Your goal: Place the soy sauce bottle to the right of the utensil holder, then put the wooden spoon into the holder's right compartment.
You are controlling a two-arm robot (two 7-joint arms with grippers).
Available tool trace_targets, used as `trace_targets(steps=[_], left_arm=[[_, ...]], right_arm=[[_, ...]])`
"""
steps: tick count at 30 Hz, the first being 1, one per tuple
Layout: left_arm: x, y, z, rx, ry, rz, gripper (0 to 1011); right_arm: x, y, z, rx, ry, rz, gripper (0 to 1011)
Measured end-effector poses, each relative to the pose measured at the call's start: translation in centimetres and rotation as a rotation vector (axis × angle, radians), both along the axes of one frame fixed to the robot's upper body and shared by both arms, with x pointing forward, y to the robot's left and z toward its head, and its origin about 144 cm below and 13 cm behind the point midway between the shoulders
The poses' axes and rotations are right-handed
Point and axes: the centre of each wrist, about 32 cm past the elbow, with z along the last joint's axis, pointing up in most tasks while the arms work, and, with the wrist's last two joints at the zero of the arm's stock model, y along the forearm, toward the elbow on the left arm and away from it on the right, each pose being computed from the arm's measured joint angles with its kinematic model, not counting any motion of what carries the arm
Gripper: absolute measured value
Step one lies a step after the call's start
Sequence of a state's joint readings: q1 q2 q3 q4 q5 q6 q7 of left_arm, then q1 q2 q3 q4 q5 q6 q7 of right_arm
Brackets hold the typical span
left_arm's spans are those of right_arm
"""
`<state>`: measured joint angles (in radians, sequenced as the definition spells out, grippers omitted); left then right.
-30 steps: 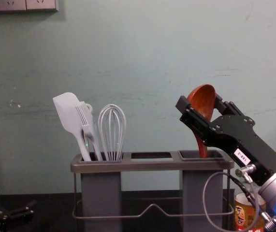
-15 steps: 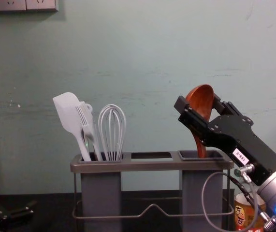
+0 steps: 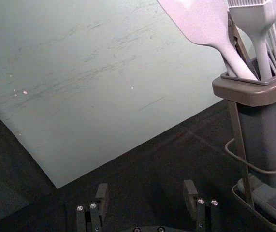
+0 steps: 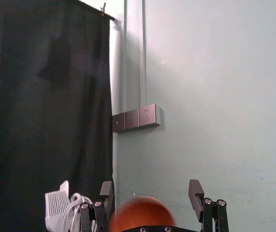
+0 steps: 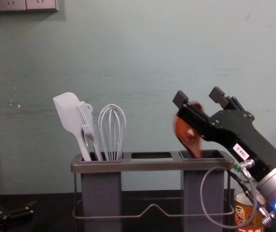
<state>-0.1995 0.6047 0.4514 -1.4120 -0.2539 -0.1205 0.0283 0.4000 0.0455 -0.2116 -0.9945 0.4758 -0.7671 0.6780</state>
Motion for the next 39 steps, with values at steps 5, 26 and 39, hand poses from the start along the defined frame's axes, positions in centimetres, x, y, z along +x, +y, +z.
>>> trace_targets(steps=[5,26,39], left_arm=[[0.0,0.0,0.0,0.000,0.000,0.000,1012],[0.0,0.0,0.0,0.000,0.000,0.000,1011],[0.0,0.0,0.0,0.000,0.000,0.000,1011]], right_arm=[[-0.1,0.0,0.4,0.002,-0.018,0.002,1002],[-3.8,-2.4,7.1,-0.196,-0.050,-0.188,1002],[-6.9,-5.2,10.3,-0.288,0.094,-0.359,1003]])
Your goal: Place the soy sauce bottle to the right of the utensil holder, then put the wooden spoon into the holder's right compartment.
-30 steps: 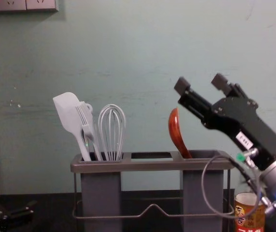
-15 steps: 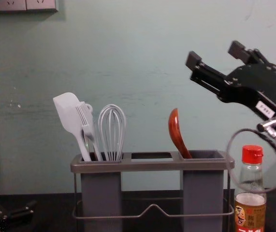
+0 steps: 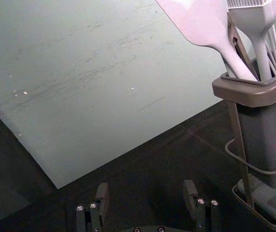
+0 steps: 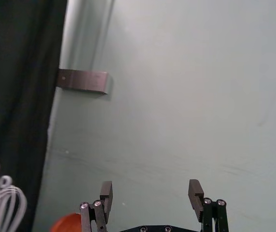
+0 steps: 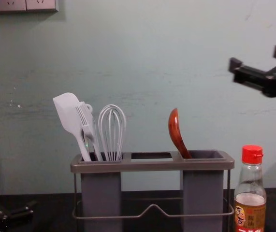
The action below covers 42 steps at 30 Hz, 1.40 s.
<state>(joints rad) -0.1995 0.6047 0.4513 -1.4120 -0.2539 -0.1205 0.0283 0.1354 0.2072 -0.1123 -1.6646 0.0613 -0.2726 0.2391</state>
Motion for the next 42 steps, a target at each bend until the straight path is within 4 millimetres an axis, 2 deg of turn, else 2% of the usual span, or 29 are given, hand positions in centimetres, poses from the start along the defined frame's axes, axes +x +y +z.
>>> trace_targets(steps=[5,11,18,24,31,42], left_arm=[[0.0,0.0,0.0,0.000,0.000,0.000,1012],[0.0,0.0,0.0,0.000,0.000,0.000,1011],[0.0,0.0,0.0,0.000,0.000,0.000,1012],[0.0,0.0,0.0,0.000,0.000,0.000,1011],[0.0,0.0,0.0,0.000,0.000,0.000,1011],[0.0,0.0,0.0,0.000,0.000,0.000,1011]], right_arm=[[-0.7,-2.0,0.3,0.003,0.038,-0.059,1002],[-0.8,-3.9,-0.3,0.004,0.087,-0.134,1003],[0.2,-5.9,-3.2,0.014,0.197,-0.191,1003],[1.5,-6.6,-6.0,0.015,0.310,-0.196,1002],[2.2,-6.5,-7.9,0.003,0.402,-0.191,1002],[2.3,-6.3,-8.1,-0.005,0.413,-0.185,1003]])
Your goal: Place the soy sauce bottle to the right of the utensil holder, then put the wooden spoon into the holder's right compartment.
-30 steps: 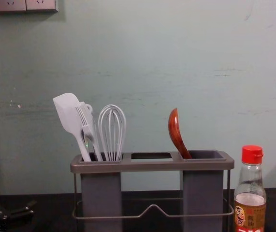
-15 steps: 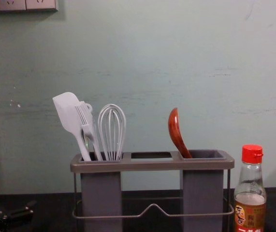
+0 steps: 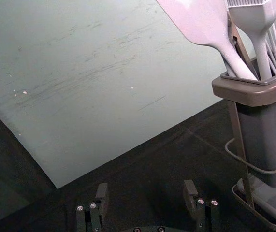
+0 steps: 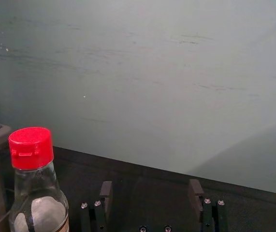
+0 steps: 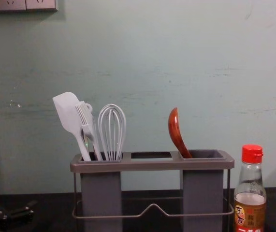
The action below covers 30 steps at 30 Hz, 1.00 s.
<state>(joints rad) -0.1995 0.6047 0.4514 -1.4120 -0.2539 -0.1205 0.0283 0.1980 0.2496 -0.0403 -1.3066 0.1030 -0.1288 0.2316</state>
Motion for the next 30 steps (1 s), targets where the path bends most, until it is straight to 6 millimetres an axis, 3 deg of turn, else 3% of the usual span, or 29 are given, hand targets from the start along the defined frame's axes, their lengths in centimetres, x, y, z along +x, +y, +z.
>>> trace_targets(steps=[30], left_arm=[[0.00,0.00,0.00,0.000,0.000,0.000,1011]], right_arm=[[-0.01,-0.02,0.05,0.001,-0.004,0.000,1002]])
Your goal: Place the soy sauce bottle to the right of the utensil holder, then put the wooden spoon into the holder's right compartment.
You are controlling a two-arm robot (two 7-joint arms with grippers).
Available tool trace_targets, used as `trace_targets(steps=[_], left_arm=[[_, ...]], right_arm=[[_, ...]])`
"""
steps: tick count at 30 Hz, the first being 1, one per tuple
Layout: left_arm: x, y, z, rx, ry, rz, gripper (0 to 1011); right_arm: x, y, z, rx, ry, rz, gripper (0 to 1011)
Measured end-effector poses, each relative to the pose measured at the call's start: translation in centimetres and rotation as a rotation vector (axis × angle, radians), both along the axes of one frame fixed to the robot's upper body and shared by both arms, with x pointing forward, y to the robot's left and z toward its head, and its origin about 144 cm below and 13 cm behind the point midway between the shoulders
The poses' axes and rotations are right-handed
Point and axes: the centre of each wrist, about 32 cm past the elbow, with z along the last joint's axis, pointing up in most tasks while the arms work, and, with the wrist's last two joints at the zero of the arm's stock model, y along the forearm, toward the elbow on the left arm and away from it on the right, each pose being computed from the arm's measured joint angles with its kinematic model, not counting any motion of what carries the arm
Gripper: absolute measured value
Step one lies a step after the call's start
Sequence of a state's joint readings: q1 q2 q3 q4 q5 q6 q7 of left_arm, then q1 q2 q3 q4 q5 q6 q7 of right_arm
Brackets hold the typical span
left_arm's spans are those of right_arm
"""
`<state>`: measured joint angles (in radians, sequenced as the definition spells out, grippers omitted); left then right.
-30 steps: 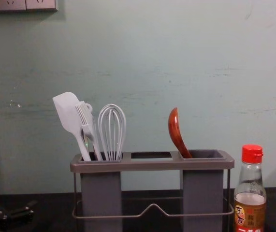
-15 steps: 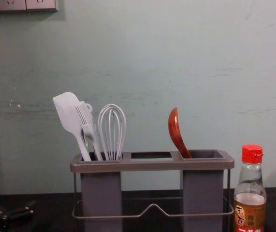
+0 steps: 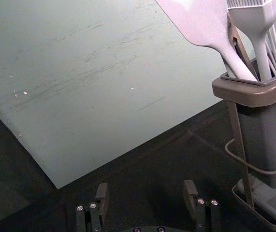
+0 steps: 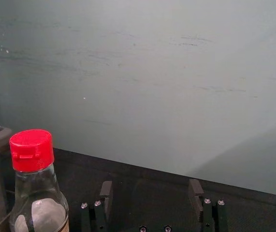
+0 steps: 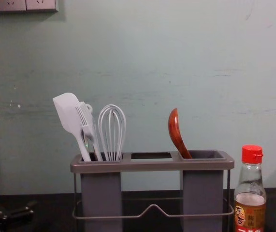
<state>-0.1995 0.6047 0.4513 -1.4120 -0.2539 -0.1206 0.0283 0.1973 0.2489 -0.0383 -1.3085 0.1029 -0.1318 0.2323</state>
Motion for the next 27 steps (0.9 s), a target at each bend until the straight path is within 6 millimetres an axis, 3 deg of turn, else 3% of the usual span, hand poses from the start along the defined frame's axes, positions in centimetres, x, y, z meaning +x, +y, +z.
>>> trace_targets(steps=[27], left_arm=[[0.00,0.00,0.00,0.000,0.000,0.000,1011]], right_arm=[[0.00,0.00,0.00,0.000,0.000,0.000,1002]])
